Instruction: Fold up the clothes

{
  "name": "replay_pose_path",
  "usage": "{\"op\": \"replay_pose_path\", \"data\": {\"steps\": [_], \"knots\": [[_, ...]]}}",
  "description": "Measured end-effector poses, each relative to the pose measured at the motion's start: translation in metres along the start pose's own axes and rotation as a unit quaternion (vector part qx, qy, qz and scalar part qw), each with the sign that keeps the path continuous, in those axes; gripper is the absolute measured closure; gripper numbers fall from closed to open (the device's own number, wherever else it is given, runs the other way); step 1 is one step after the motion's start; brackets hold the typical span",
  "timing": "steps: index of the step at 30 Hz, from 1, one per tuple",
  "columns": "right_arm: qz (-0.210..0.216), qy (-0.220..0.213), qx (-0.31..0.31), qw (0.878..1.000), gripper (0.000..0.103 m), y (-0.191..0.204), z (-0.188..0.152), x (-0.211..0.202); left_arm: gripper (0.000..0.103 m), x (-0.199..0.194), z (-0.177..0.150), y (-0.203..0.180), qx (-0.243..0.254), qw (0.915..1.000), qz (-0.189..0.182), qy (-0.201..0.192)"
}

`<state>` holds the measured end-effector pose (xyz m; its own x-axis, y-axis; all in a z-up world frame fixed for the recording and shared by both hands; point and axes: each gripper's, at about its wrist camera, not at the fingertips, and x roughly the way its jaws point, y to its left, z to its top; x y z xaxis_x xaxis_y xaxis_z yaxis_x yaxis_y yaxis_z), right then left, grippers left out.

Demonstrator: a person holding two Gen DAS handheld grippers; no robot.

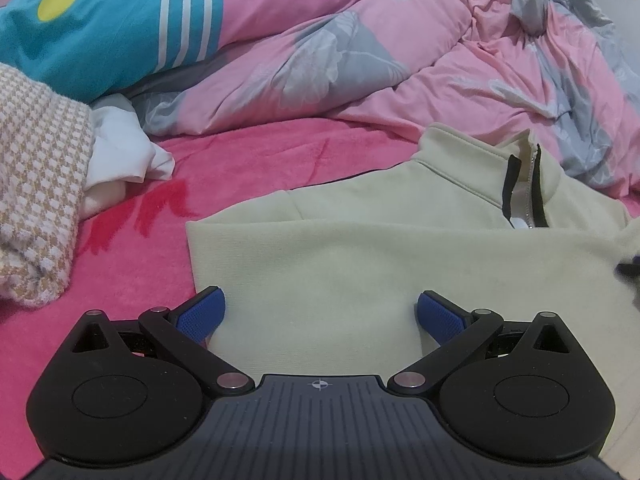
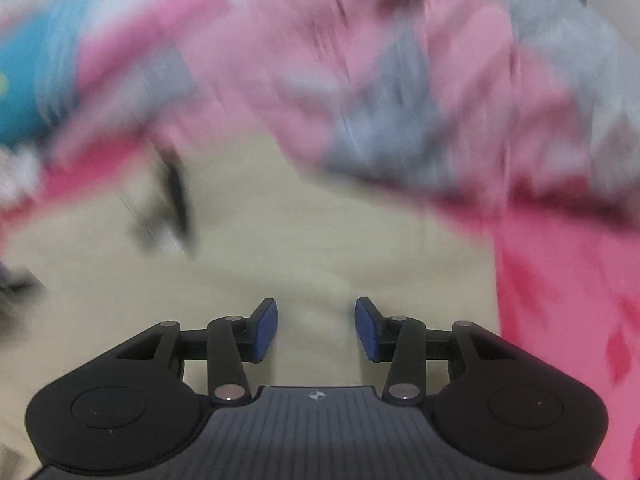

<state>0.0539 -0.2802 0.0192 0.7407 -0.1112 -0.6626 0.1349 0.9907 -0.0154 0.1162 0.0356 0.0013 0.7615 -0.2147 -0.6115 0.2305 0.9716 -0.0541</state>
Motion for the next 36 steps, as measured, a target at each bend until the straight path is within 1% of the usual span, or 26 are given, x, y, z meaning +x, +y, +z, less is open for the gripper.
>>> {"op": "replay_pose_path", "data": {"steps": [1,3,6,10,11,13,15,16,19,21,23,25,26,28,30,31,33,34,35,36], "knots": [[0.0,-0.007,0.0,1.0,0.055,0.0,-0.001,-0.002,0.0,0.0,0.0,0.0,0.001,1.0,0.001,0.0],[-0.003,-0.001,0.008,1.0,0.055,0.002,0.009,-0.01,0.0,0.0,0.0,0.0,0.001,1.0,0.001,0.0],[0.013,-0.019,0.012,1.0,0.055,0.005,0.019,-0.03,0.0,0.001,0.0,0.0,0.001,1.0,0.001,0.0],[0.03,-0.029,0.019,0.999,0.054,0.003,0.008,-0.04,0.0,0.001,0.0,0.0,0.002,1.0,0.001,0.0],[0.024,-0.013,0.02,0.999,0.054,0.002,0.003,-0.033,0.0,0.001,0.001,0.0,0.002,1.0,0.001,0.001],[0.011,0.003,0.018,1.0,0.054,-0.003,-0.01,-0.022,0.0,0.0,0.003,-0.001,0.002,1.0,0.001,0.004],[0.01,0.006,0.034,0.999,0.054,-0.003,-0.006,-0.03,0.0,-0.005,0.007,0.0,0.0,1.0,-0.004,0.002],[0.011,0.006,0.044,0.999,0.053,-0.002,-0.002,-0.036,0.0,-0.011,0.009,0.0,0.0,0.9999,-0.011,-0.006],[0.045,-0.026,0.019,0.998,0.053,0.019,0.001,-0.057,0.0,-0.04,0.015,-0.004,0.005,0.9983,-0.033,-0.047],[0.071,-0.037,-0.008,0.997,0.054,0.042,0.0,-0.065,0.0,-0.057,0.017,-0.01,0.017,0.997,-0.044,-0.062],[0.103,-0.04,-0.033,0.993,0.054,0.068,-0.004,-0.067,0.0,-0.065,0.017,-0.016,0.027,0.9972,-0.039,-0.057],[0.129,-0.039,-0.059,0.989,0.054,0.093,-0.01,-0.066,0.0,-0.066,0.012,-0.017,0.019,0.9983,-0.035,-0.042],[0.138,-0.034,-0.071,0.987,0.055,0.103,-0.012,-0.063,0.0,-0.063,0.007,-0.016,0.011,0.9987,-0.039,-0.031],[0.134,-0.021,-0.089,0.987,0.055,0.111,-0.02,-0.055,0.001,-0.055,-0.004,-0.016,0.001,0.9989,-0.046,-0.006],[0.113,-0.006,-0.091,0.989,0.055,0.1,-0.03,-0.05,0.001,-0.049,-0.014,-0.017,0.006,0.9993,-0.037,0.006],[0.11,-0.005,-0.079,0.991,0.055,0.085,-0.033,-0.049,0.001,-0.045,-0.018,-0.018,0.01,0.9994,-0.031,0.01],[0.11,-0.007,-0.029,0.994,0.059,0.045,-0.036,-0.057,0.0,-0.044,-0.022,-0.018,0.013,0.9994,-0.03,0.011],[0.101,-0.008,-0.011,0.995,0.06,0.025,-0.038,-0.061,0.0,-0.044,-0.023,-0.017,0.011,0.9994,-0.032,0.01],[0.091,-0.008,0.003,0.996,0.065,0.005,-0.041,-0.065,0.0,-0.044,-0.023,-0.016,0.007,0.9994,-0.033,0.009],[0.08,-0.009,0.018,0.997,0.074,-0.014,-0.043,-0.068,0.0,-0.043,-0.024,-0.015,0.006,0.9994,-0.033,0.01]]}}
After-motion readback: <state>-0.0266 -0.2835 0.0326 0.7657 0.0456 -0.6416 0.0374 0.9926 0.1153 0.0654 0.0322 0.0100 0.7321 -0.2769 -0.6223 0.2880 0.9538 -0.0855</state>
